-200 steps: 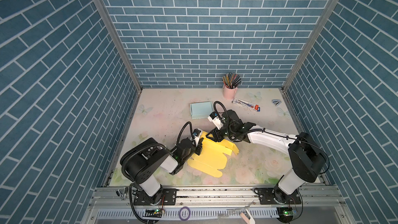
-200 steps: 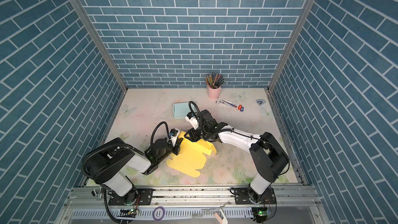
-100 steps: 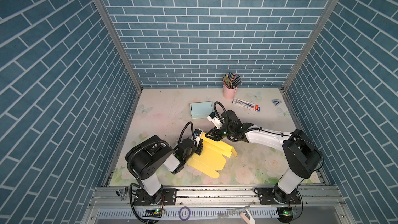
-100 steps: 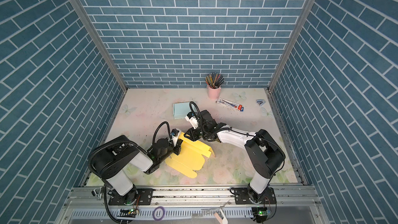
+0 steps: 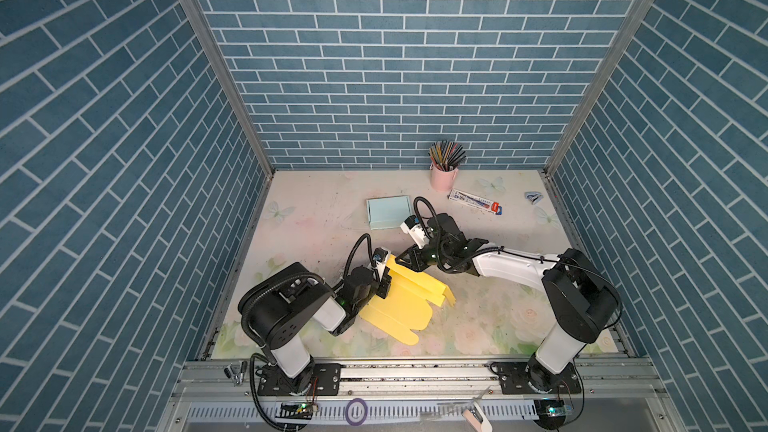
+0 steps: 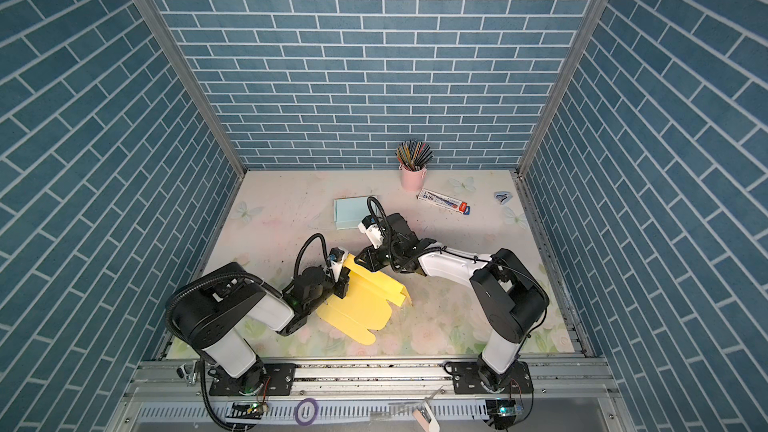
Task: Fold the paper box
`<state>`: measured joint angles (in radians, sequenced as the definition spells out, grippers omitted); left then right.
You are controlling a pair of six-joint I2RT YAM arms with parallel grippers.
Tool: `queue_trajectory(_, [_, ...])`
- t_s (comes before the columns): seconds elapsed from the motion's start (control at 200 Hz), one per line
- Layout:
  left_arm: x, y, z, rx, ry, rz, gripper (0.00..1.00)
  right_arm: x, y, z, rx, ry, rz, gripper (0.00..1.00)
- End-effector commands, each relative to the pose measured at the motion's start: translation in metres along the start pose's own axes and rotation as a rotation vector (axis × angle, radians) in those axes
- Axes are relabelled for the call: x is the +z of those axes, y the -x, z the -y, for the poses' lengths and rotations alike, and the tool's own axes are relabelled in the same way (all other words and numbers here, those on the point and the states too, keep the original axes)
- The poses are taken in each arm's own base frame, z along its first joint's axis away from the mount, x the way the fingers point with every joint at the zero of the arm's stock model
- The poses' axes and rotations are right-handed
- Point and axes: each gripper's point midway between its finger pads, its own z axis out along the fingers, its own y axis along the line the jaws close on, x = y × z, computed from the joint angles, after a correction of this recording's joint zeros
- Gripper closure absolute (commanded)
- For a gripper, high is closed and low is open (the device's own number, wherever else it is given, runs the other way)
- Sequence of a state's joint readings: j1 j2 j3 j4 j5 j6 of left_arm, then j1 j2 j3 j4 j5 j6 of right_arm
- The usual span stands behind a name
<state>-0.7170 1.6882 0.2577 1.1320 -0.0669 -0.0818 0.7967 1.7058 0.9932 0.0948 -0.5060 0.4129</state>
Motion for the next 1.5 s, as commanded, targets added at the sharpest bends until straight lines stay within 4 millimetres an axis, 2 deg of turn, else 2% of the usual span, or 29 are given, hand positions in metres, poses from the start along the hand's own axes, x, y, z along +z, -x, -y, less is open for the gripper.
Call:
queue_trajectory(0.0, [0.003,0.016,0.006,-0.01,-0.019,0.06,0.88,0.007,-0.036,0.015,0.084,-0.053,-0.091,0.77])
queue_trajectory(0.405, [0.006,-0.002,0.0,-0.016,0.015,0.032,0.84,0.008,-0.037,0.01,0.081,-0.073,-0.061,0.78])
queue_trajectory(0.635, [0.006,-0.005,-0.003,-0.017,0.028,0.024,0.92,0.007,-0.032,0.01,0.072,-0.084,-0.043,0.79])
queue_trajectory(0.77, [0.008,-0.008,-0.004,-0.014,0.038,0.014,0.94,0.01,-0.032,0.008,0.074,-0.086,-0.037,0.79])
queue_trajectory(1.015, [0.007,-0.017,-0.007,-0.015,0.047,0.0,0.85,0.013,-0.036,0.006,0.071,-0.101,-0.036,0.8])
queue_trajectory(1.235, [-0.005,-0.005,-0.007,-0.026,0.045,0.026,0.75,0.009,-0.036,0.009,0.061,-0.128,-0.027,0.8])
queue_trajectory(1.495, [-0.018,0.011,-0.007,-0.039,0.038,0.058,0.72,0.008,-0.04,0.012,0.055,-0.142,-0.036,0.8])
